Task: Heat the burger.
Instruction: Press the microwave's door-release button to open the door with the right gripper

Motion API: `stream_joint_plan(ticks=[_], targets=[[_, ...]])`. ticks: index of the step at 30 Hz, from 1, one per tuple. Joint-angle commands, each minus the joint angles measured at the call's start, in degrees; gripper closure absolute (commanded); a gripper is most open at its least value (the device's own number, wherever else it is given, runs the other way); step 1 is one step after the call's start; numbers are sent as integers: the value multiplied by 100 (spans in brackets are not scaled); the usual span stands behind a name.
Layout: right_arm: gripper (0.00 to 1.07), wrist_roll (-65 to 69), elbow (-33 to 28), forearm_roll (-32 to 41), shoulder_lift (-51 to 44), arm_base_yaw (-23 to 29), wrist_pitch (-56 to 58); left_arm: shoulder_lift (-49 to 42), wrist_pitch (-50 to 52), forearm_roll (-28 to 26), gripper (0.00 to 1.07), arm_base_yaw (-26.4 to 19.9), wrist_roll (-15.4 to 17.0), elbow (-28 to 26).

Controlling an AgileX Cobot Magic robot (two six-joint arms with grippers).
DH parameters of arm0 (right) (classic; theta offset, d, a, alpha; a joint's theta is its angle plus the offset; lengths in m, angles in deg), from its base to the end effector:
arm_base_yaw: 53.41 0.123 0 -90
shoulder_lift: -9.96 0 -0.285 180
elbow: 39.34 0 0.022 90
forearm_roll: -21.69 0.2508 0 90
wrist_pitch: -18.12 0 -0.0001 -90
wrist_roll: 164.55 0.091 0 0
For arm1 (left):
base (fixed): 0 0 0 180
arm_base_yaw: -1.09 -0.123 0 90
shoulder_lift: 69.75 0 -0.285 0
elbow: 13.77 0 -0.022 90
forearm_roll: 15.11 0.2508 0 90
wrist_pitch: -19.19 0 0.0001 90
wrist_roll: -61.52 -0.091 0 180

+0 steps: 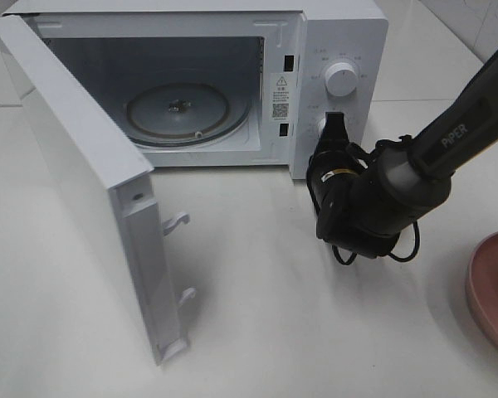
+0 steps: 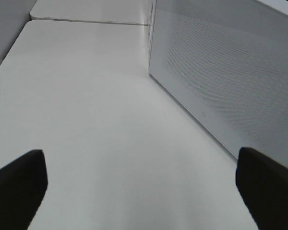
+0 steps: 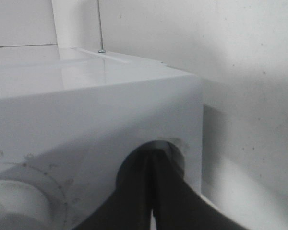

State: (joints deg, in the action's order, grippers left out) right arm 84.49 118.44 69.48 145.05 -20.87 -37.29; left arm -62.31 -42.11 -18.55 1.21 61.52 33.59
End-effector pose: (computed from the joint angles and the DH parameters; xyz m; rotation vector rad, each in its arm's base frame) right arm 0.3546 0.1605 0.0730 1.4608 1.3648 0.9241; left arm -0.0088 -0.0048 0.2824 0.0062 2.0256 -0.0729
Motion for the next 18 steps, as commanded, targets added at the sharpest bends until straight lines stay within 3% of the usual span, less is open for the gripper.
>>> stream_joint_plan(ticks=[1,18], targets=[[107,103,252,-773,-201,-178,-1295,-86,-6,-46,7,-17,0,11],[107,183,-430,-733,-688,34,-63,-86,-6,-46,7,-17,0,11]])
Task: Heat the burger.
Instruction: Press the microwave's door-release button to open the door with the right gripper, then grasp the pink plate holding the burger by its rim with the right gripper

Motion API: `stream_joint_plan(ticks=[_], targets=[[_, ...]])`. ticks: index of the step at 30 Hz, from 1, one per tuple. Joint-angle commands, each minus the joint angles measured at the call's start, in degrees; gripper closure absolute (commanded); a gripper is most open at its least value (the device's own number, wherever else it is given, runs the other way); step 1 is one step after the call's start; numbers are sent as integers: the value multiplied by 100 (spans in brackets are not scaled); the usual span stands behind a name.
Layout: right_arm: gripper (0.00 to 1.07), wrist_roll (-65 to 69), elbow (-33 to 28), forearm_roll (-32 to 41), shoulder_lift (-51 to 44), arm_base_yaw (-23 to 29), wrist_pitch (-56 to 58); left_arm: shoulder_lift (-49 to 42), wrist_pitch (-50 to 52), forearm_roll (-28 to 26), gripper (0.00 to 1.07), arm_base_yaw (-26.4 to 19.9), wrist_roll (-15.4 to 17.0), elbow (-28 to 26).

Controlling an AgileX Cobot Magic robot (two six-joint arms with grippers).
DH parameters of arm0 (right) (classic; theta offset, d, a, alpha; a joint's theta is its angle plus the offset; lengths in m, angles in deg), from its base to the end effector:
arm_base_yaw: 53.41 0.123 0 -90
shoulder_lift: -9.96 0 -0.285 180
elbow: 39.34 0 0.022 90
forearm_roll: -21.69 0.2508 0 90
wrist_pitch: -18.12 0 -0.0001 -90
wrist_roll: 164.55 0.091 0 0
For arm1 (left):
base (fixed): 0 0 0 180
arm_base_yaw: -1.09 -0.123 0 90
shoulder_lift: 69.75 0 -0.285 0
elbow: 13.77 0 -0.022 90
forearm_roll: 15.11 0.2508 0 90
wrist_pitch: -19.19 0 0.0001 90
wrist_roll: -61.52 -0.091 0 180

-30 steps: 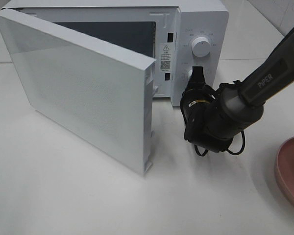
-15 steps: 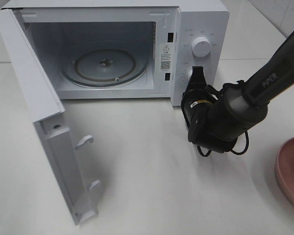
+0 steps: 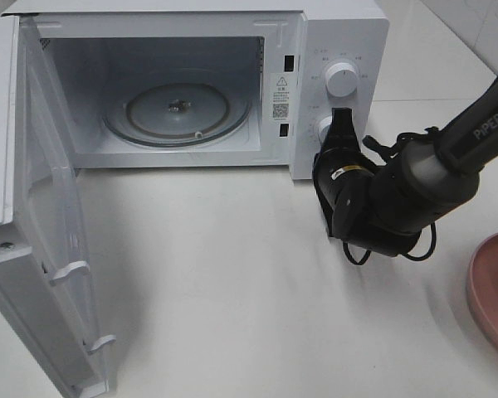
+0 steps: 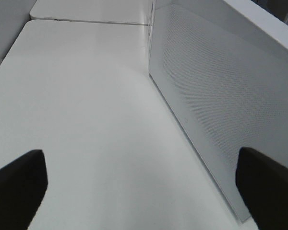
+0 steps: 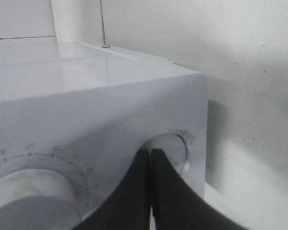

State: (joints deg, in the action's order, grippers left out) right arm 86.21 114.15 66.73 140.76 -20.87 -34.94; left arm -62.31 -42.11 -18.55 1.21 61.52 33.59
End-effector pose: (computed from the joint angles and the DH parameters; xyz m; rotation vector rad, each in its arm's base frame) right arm 0.3411 0.1566 0.0851 1.4667 1.4167 0.9541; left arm -0.0088 -0.0048 0.2824 0.0062 2.0256 -0.0729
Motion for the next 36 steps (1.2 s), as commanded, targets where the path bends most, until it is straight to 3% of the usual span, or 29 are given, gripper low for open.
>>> stream_joint_plan(ticks=[1,16,24,25,36], targets=[[107,11,-40,-476,-269,34,-252,-86,-6,-46,7,-17,0,11],[107,-848,-842,-527,-1031,34,900,-86,-6,-46,7,-17,0,11],[107,-2825,-1112,-527,-1644,-63,2000,-86,-6,-46,7,-17,0,11],[107,-3552,-1112,-596,-1782,-178,2504,-86,-6,-46,7,-17,0,11],[104,-6291,-1100,-922,-2664,-991,4796,-86,-6,-46,7,-17,0,11]])
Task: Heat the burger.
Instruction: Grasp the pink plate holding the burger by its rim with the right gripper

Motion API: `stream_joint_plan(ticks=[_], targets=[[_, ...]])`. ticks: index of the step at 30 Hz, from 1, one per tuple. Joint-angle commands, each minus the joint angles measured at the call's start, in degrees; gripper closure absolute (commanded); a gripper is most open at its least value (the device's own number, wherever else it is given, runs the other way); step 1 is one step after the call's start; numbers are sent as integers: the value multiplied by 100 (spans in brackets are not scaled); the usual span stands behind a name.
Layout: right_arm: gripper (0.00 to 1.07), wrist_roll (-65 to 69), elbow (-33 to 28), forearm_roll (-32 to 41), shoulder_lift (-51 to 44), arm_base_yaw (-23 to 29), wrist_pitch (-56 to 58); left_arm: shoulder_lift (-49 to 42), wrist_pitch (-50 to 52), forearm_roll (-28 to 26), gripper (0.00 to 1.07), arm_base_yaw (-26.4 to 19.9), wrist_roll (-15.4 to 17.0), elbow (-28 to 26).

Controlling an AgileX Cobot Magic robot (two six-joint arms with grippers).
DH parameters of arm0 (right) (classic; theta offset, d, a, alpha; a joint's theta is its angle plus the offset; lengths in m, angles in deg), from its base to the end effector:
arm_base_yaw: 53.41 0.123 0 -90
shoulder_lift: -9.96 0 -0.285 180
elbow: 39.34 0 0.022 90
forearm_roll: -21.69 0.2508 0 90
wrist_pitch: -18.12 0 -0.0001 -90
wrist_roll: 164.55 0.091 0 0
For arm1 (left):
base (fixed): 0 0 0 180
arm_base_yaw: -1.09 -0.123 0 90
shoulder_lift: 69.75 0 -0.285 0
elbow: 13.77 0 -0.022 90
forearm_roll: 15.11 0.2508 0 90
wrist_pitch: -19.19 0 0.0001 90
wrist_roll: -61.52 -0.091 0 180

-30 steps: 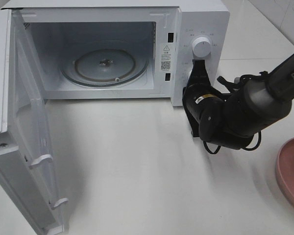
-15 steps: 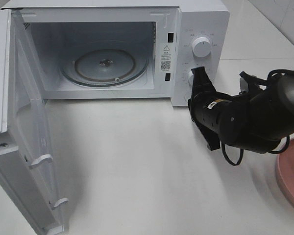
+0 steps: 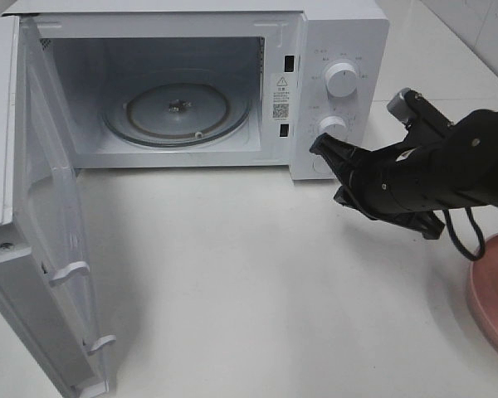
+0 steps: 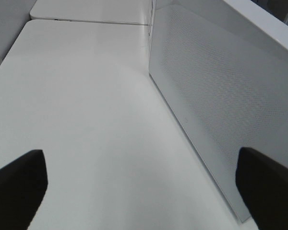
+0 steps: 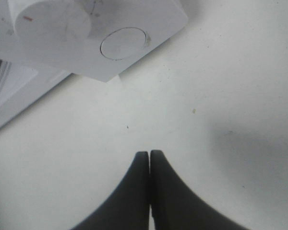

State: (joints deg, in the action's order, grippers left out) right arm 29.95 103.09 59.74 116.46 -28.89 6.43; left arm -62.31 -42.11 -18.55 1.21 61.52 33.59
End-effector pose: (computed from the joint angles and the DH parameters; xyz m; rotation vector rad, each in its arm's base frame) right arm 0.2867 0.1183 0.1424 0.6307 2.3186 0.5004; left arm -0.0088 -0.0048 0.2824 0.0062 2.0256 -0.0729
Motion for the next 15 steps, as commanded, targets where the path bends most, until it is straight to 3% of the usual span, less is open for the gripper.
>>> stream_joint_plan(ticks=[1,8,15], targets=[[104,-796,6,-321,-309,-246,848,-86,-6,-46,7,-17,0,11],[102,-1255,6,-1558,-837,-647,2286,-86,-6,-46,7,-17,0,11],[100,-1209,6,-2785,-1490,-676,3495,-86,-6,-46,7,-17,0,11]])
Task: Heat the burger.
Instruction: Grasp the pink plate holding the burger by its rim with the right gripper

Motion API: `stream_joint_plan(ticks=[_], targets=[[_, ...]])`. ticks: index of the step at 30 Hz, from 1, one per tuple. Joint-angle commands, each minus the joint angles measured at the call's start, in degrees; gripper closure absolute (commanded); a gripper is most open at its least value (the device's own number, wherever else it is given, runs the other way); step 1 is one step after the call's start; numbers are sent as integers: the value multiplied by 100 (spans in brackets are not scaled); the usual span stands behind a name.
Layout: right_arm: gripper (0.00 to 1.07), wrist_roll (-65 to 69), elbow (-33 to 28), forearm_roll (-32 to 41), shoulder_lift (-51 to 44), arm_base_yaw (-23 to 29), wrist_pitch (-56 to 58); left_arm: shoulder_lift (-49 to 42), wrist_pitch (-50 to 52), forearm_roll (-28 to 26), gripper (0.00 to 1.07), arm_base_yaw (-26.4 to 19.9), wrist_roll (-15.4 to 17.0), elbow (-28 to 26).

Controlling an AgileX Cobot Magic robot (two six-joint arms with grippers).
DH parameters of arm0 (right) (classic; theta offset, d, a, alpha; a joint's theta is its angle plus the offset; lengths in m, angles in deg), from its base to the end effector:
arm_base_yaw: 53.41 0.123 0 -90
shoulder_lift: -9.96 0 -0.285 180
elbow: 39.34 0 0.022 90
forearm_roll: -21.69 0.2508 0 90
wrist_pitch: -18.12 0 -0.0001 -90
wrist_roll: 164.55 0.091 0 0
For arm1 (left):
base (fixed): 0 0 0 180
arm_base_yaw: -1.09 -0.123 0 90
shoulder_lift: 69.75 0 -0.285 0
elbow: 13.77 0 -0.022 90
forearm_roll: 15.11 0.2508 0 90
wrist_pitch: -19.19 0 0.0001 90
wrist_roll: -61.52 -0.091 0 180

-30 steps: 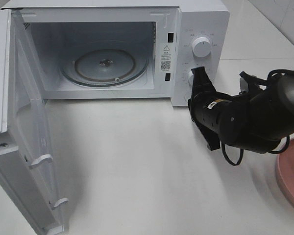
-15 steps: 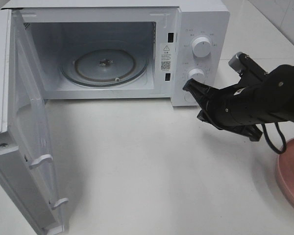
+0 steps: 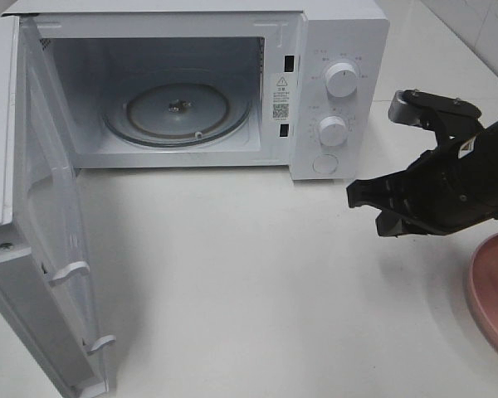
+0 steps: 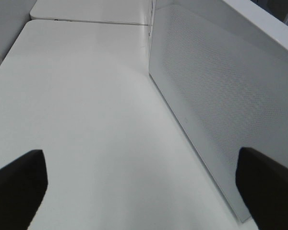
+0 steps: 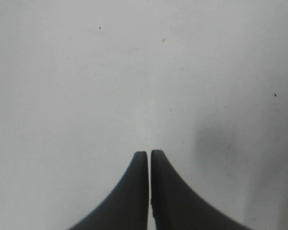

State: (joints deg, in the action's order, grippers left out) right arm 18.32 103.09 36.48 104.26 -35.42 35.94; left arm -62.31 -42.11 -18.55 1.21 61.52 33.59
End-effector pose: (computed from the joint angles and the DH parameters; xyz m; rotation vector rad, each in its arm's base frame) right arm 0.2539 0.0899 0.1783 -0.0517 2.6327 0.3166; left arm -0.0088 -0.0048 0.2824 0.0062 2.0256 -0.0729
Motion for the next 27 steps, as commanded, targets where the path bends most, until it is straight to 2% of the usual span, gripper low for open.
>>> stream_joint_plan(ticks=[1,5,6,7,8,9,10,11,12,13,14,15,16,17,27], targets=[[100,-46,6,-556,-372,-23,705,-86,-6,-46,7,-17,0,11],[96,-23,6,-951,-670,-23,1341,-86,-6,-46,7,-17,0,11],[93,-23,6,-1049,-728,-23,1490,-86,-6,-46,7,-17,0,11],[84,-23,6,-1220,-808,-23,1719,-86,-6,-46,7,-17,0,11],[84,-23,6,-1220,-808,-23,1719,-86,-6,-46,7,-17,0,11],[77,-23,6,-1324,-848,-23,1839,-86,-6,-46,7,-17,0,11],[77,-23,6,-1324,-848,-23,1839,-86,-6,-46,7,-17,0,11],[60,23,6,-1513,-882,-23,2023,-86,-6,-46,7,-17,0,11],[60,23,6,-1513,-882,-23,2023,-86,-6,-46,7,-17,0,11],[38,138,6,-1696,-888,-23,2149,-86,-6,-46,7,-17,0,11],[27,206,6,-1782,-882,-23,2200,-86,-6,-46,7,-17,0,11],[27,206,6,-1782,-882,-23,2200,-86,-6,-46,7,-17,0,11],[10,332,6,-1919,-882,-23,2320,-86,-6,-46,7,-17,0,11],[5,470,6,-1977,-882,-23,2406,-86,-6,-46,7,-17,0,11],[7,699,0,-2063,-653,-103,2527,-86,-6,-46,7,-17,0,11]])
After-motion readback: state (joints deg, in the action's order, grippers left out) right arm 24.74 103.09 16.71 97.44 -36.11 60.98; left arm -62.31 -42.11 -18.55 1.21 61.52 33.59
